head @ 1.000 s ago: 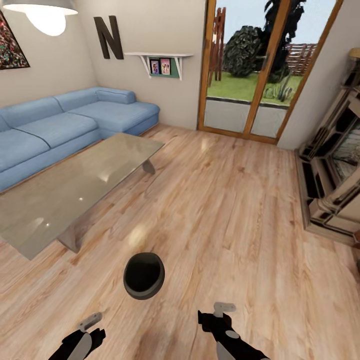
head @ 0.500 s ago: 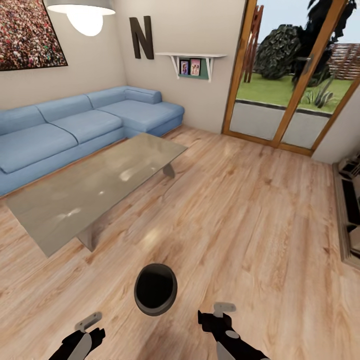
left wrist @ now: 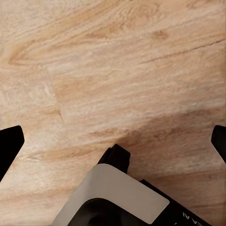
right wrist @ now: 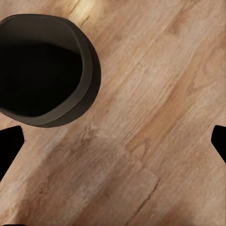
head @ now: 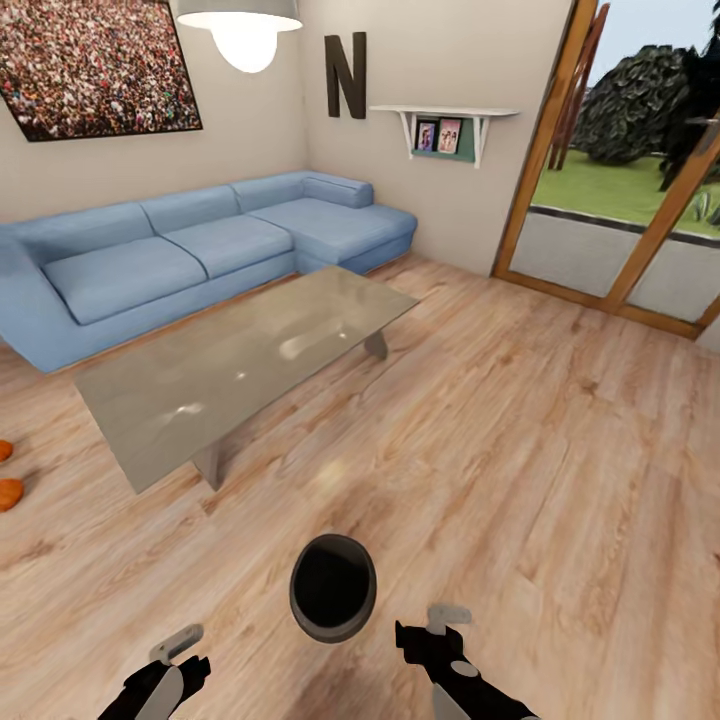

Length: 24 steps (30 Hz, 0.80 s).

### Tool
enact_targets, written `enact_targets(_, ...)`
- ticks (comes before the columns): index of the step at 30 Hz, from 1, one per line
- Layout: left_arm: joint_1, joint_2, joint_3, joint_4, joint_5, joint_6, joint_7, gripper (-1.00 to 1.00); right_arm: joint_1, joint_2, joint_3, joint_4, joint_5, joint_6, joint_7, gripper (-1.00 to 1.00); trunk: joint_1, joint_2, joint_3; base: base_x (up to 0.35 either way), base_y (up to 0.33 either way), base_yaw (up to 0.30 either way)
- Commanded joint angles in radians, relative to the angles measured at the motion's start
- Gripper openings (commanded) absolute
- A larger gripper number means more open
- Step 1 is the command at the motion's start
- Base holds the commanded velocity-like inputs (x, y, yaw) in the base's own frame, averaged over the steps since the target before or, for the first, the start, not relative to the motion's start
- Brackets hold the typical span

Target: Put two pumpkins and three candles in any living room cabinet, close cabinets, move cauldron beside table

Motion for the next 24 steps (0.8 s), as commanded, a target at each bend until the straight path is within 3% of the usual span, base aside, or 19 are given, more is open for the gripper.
enact_targets(1, 0.000, 0.001, -0.003, -0.002, 0.007, 0.004, 0.007, 1.00, -0.001, 0.000, 0.009, 0.000, -0.009, -0.004, -0.005, 1.00, 0.000, 0.000, -0.001, 0.128, -0.071, 0.292)
enact_targets(7, 0.000, 0.001, -0.003, -0.002, 0.007, 0.004, 0.007, 1.00, -0.001, -0.001, 0.008, 0.000, -0.008, -0.006, -0.002, 1.00, 0.000, 0.000, -0.002, 0.164, -0.155, 0.192)
enact_targets(24, 0.000, 0.002, -0.002, -0.002, 0.008, -0.004, 0.007, 1.00, -0.001, -0.002, 0.010, 0.000, -0.007, -0.005, 0.000, 1.00, 0.000, 0.000, -0.002, 0.203, -0.069, 0.007)
